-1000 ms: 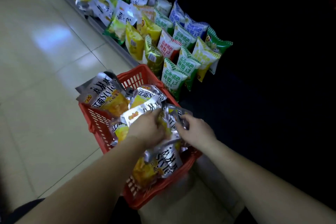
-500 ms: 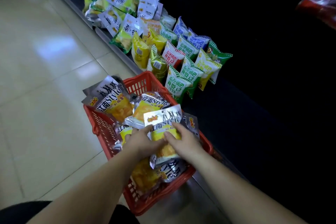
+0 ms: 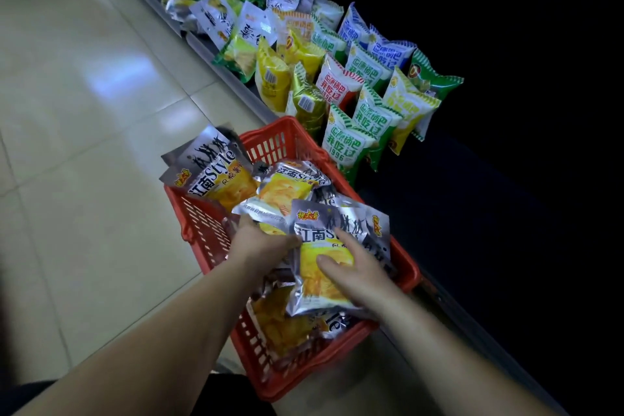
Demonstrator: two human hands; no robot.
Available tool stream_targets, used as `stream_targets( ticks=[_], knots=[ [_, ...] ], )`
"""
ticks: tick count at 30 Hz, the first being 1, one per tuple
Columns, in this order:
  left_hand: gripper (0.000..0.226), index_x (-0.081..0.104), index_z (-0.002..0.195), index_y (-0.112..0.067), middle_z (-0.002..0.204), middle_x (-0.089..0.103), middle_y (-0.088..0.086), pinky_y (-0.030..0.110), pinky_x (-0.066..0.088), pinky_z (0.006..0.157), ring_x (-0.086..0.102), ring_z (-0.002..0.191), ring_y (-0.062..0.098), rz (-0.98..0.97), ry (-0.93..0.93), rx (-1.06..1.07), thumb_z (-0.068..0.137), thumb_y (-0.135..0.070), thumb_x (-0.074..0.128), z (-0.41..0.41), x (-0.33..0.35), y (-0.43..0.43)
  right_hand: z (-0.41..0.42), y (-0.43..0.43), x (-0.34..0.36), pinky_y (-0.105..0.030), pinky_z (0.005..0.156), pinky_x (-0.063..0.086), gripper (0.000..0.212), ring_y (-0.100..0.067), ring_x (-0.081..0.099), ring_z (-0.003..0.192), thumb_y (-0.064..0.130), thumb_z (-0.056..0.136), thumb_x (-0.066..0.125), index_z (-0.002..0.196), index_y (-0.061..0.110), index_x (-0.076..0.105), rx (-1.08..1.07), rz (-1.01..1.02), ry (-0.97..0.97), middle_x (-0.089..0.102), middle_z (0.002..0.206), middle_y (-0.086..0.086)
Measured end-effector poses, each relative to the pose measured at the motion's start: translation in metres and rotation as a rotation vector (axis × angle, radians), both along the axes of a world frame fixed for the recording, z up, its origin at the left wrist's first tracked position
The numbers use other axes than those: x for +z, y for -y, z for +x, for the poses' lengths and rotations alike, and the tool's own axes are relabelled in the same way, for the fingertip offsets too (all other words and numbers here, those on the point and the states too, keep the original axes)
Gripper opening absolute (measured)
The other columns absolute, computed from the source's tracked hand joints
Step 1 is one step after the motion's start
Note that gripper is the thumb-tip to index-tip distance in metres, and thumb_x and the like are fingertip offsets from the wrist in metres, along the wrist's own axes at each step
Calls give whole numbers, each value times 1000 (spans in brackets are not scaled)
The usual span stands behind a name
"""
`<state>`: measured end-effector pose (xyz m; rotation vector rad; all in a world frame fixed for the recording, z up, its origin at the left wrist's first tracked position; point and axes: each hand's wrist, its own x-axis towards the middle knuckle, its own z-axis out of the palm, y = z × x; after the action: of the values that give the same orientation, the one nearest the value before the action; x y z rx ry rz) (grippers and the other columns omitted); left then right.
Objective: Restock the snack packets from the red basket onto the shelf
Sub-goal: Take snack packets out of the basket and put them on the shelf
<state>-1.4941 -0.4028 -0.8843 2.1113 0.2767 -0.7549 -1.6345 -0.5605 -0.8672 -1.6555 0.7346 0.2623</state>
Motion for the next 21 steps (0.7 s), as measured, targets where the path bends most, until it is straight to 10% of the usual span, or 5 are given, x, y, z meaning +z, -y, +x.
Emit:
stream_targets(
  ticks=[3,10,14,21],
  knots=[
    [77,48,127,-24,97,71,8,47,64,57,75,72,28,-51,70,21,66,-18,93,-14,52,10,8,4,19,-26,98,37,64,-6,41,136,30,92,72,150,39,46,-8,5,53,40,158,10],
    [71,39,153,-23,78,64,0,31,55,60,64,69,14,-159,319,-60,91,-8,70,-22,113,4,14,4,87,-14,56,49,62,5,62,62,20,88,73,142,44,53,54,-12,146,58,140,4],
    [55,51,144,-27,83,67,3,33,54,61,66,70,15,-225,477,-98,94,-11,66,-42,147,9,2,14,119,-38,108,49,71,-11,60,123,20,77,87,140,38,58,57,-142,258,56,141,4],
    [44,53,123,-43,72,64,-4,36,51,59,61,62,13,-395,602,-268,95,-11,62,-91,164,88,-58,80,158,-22,108,43,70,-10,57,122,13,75,88,132,43,61,-110,-329,306,54,132,3]
  ],
)
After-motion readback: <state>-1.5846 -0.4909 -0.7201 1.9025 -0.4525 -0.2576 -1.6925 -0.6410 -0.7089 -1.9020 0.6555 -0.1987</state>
